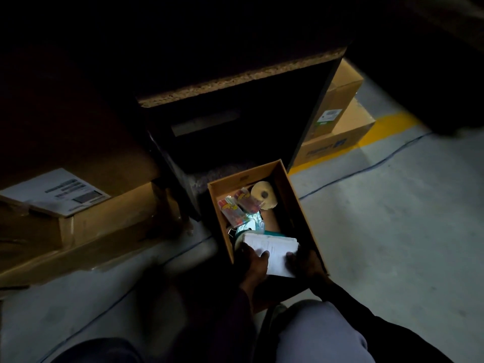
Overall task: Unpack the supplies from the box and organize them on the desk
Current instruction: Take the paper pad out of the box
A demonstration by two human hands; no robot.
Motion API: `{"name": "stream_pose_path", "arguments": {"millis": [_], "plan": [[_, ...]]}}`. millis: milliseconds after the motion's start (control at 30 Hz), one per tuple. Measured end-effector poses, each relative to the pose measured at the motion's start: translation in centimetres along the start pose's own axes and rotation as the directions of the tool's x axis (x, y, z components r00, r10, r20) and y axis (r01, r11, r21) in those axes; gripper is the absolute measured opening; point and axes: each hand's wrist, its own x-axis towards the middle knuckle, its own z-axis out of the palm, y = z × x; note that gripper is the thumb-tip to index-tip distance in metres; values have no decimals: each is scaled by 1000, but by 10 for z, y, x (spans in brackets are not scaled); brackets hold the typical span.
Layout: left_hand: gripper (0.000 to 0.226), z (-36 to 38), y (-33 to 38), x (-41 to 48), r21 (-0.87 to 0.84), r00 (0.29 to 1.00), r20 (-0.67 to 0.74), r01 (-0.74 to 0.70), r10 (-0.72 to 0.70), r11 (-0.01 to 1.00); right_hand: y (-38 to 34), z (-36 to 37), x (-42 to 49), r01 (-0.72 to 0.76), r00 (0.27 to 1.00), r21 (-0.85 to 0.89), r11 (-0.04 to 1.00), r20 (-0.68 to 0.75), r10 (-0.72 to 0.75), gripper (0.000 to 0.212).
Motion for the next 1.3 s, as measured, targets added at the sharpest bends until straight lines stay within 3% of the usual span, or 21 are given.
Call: {"name": "stream_pose_path", "arguments": {"millis": [100, 233, 333, 400, 467, 567, 700, 800, 933, 1000, 1100, 1167, 1300], "plan": [[88, 0, 1, 1, -142, 998, -63, 3, -12, 990, -16, -12, -13, 83, 996, 32, 996, 16, -84, 21], [47, -38, 45, -36, -226, 982, -175, -112, 73, 968, -33, -29, -20, 85, 996, 234, 969, -17, -83, 2], [48, -52, 65, -40, -376, 980, -138, -184, 141, 908, -59, -47, -31, 173, 985, 300, 938, -28, -173, 5], [39, -62, 77, -48, -470, 984, -73, -176, 161, 865, -80, -59, -42, 264, 964, 322, 909, -58, -259, 18], [34, -73, 91, -62, -479, 972, -92, -233, 215, 846, -104, -68, -56, 337, 942, 318, 886, -108, -319, 37], [58, -88, 105, -84, -373, 898, -273, -431, 346, 822, -135, -76, -83, 430, 903, 349, 833, -165, -397, 54], [50, -116, 128, -133, -204, 710, -412, -682, 571, 702, -166, -86, -118, 596, 800, 276, 754, -290, -525, 25], [44, -137, 138, -164, 7, 551, -468, -779, 691, 626, -183, -96, -141, 656, 754, 297, 694, -314, -577, 22], [40, -161, 145, -202, 67, 480, -468, -818, 743, 571, -213, -112, -171, 676, 735, 330, 659, -373, -567, 18], [37, -174, 148, -217, 65, 470, -468, -826, 748, 560, -227, -120, -187, 674, 738, 368, 640, -371, -563, 21], [44, -196, 152, -238, -45, 511, -419, -837, 750, 545, -246, -133, -210, 692, 721, 409, 595, -354, -595, 30], [50, -212, 155, -252, -4, 491, -419, -842, 764, 540, -256, -139, -222, 719, 693, 402, 567, -348, -631, 36], [55, -244, 161, -278, 211, 368, -441, -844, 819, 493, -280, -146, -245, 768, 636, 371, 521, -354, -686, 43]]}}
